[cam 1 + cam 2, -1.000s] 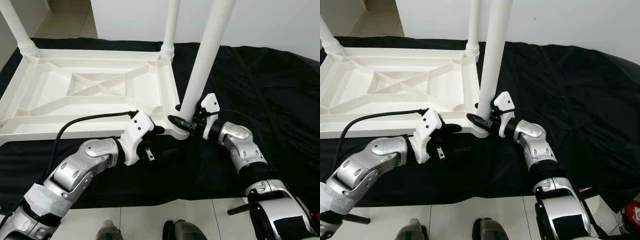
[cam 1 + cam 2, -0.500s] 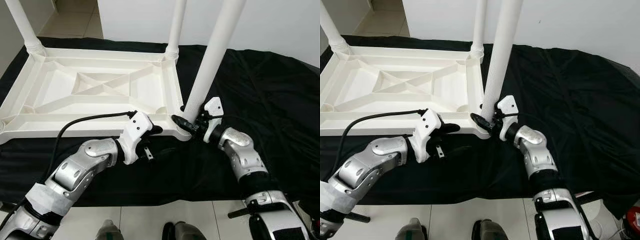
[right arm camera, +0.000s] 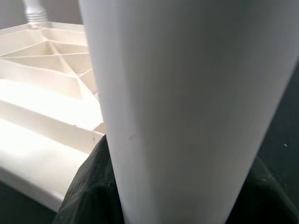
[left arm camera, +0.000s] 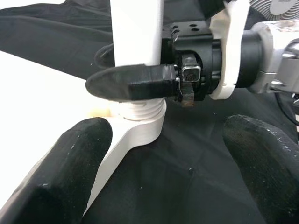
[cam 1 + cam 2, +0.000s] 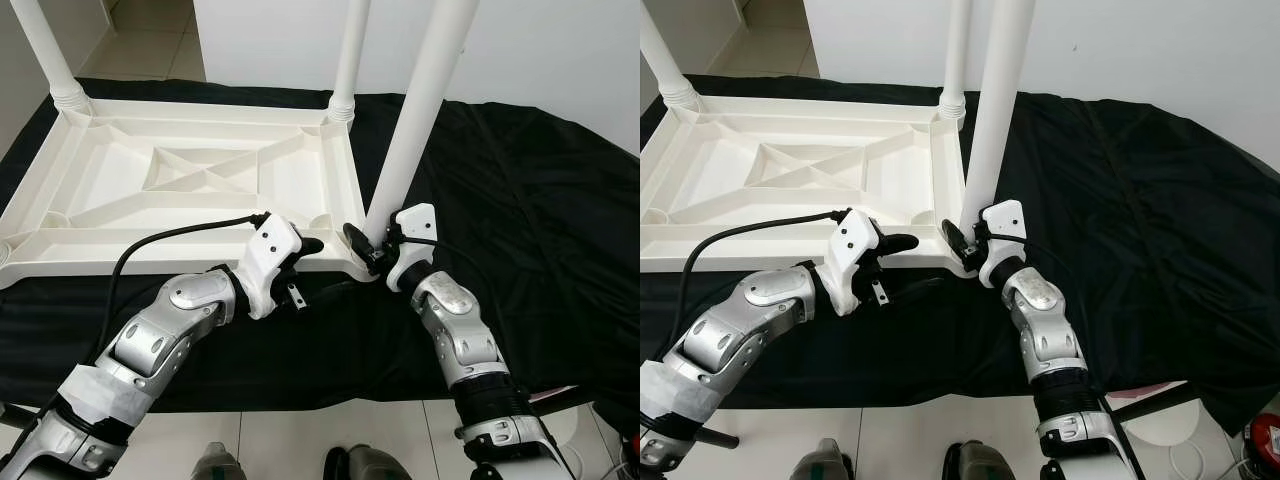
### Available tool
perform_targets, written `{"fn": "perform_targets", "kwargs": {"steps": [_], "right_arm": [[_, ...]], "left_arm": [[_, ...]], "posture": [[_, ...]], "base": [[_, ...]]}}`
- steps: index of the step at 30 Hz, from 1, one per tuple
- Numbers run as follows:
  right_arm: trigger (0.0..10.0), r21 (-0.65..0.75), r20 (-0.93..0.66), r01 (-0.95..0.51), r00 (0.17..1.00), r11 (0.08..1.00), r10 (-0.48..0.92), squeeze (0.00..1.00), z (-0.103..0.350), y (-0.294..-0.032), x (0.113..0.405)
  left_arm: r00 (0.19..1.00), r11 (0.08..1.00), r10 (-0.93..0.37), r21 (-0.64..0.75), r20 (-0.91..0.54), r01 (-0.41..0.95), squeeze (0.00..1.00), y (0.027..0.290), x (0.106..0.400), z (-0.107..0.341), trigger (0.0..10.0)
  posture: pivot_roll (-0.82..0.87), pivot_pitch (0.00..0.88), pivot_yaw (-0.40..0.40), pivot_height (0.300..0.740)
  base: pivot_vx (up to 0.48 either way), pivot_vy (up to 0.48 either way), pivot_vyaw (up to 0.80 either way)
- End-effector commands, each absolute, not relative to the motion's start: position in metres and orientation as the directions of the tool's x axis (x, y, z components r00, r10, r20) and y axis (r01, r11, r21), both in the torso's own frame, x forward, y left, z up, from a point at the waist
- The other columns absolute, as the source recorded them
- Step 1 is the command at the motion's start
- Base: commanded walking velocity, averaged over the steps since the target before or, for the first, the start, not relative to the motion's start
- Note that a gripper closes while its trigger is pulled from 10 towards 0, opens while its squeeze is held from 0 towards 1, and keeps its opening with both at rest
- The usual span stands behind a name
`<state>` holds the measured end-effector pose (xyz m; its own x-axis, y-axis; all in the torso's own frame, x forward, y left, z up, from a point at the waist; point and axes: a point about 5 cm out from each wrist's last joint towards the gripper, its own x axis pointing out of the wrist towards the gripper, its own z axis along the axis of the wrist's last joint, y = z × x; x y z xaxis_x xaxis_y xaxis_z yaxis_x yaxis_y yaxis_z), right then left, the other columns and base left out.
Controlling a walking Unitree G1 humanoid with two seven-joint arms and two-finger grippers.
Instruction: Building children table
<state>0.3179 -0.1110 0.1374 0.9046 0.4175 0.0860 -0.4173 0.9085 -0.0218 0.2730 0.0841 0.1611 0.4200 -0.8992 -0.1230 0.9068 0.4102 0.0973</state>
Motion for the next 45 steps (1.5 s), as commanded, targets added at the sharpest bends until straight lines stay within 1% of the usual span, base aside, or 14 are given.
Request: {"fn": "perform_targets", "kwargs": {"steps": [1,7,10,14,15,19,23,25,26,30,35,37,39,45], "right_arm": [[10.0,-0.004,0.045,-0.373,0.927,0.928,0.373,0.00,0.129,-0.111,0.316],[10.0,0.012,0.096,-0.288,0.954,0.958,0.286,0.00,0.139,-0.101,0.311],[10.0,0.004,0.098,-0.269,0.959,0.963,0.267,0.00,0.140,-0.102,0.310],[10.0,0.031,0.107,-0.187,0.977,0.982,0.183,0.00,0.144,-0.105,0.310],[10.0,0.054,0.110,-0.182,0.978,0.982,0.175,1.00,0.145,-0.103,0.309],[10.0,0.086,0.127,-0.192,0.975,0.978,0.181,1.00,0.147,-0.099,0.308],[10.0,0.073,0.140,-0.198,0.972,0.977,0.187,1.00,0.149,-0.100,0.308],[10.0,0.059,0.153,-0.203,0.969,0.977,0.192,1.00,0.151,-0.104,0.309],[10.0,0.072,0.162,-0.224,0.964,0.972,0.211,0.00,0.151,-0.109,0.309],[10.0,0.087,0.168,-0.258,0.956,0.962,0.241,0.00,0.151,-0.113,0.307],[10.0,0.039,0.177,-0.343,0.927,0.938,0.332,0.00,0.151,-0.117,0.304],[10.0,-0.025,0.153,-0.488,0.861,0.872,0.486,0.00,0.151,-0.117,0.303],[10.0,-0.089,0.109,-0.577,0.805,0.812,0.583,0.00,0.149,-0.120,0.307],[10.0,-0.163,0.057,-0.639,0.755,0.752,0.653,0.00,0.147,-0.127,0.317]], "left_arm": [[0.399,0.387,-0.908,0.111,-0.123,0.915,0.00,0.083,0.273,0.161,10.0],[0.485,0.477,-0.871,0.107,-0.075,0.872,0.00,0.083,0.280,0.163,10.0],[0.505,0.497,-0.861,0.106,-0.065,0.861,0.00,0.083,0.281,0.164,10.0],[0.562,0.558,-0.826,0.090,-0.034,0.825,0.00,0.079,0.283,0.163,10.0],[0.577,0.573,-0.816,0.087,-0.030,0.815,0.00,0.077,0.283,0.162,10.0],[0.603,0.600,-0.798,0.076,-0.016,0.796,0.00,0.073,0.283,0.159,10.0],[0.601,0.599,-0.799,0.074,-0.019,0.798,0.00,0.071,0.283,0.158,10.0],[0.574,0.571,-0.818,0.085,-0.023,0.817,0.00,0.063,0.278,0.155,10.0],[0.537,0.533,-0.843,0.094,-0.022,0.841,0.00,0.053,0.272,0.154,10.0],[0.521,0.518,-0.853,0.086,-0.021,0.851,0.00,0.050,0.269,0.152,10.0],[0.512,0.508,-0.858,0.088,-0.042,0.857,0.00,0.048,0.265,0.148,10.0],[0.452,0.450,-0.890,0.053,-0.052,0.892,0.00,0.046,0.262,0.147,10.0],[0.413,0.410,-0.909,0.045,-0.060,0.911,0.00,0.045,0.261,0.147,10.0],[0.380,0.380,-0.921,0.006,-0.082,0.925,0.00,0.045,0.260,0.146,10.0]], "posture": [[0.08,0.023,-0.045,0.740],[0.08,0.025,-0.045,0.740],[0.08,0.023,-0.045,0.740],[0.08,0.029,-0.051,0.740],[0.09,0.031,-0.051,0.740],[0.09,0.032,-0.054,0.740],[0.09,0.029,-0.060,0.740],[0.10,0.024,-0.065,0.740],[0.10,0.013,-0.071,0.740],[0.10,0.012,-0.074,0.740],[0.10,0.000,-0.072,0.740],[0.10,0.000,-0.069,0.740],[0.09,0.000,-0.063,0.740],[0.09,0.000,-0.051,0.740]], "base": [[0.000,0.000,0.00],[0.000,0.000,0.00],[0.000,0.000,0.00],[0.000,0.000,0.00],[0.000,0.000,0.00],[0.000,0.000,0.00],[0.000,0.000,0.00],[0.000,0.000,0.00],[0.000,0.000,0.00],[0.000,0.000,0.00],[0.000,0.000,0.00],[0.000,0.000,0.00],[0.000,0.000,0.00],[0.000,0.000,0.00]]}}
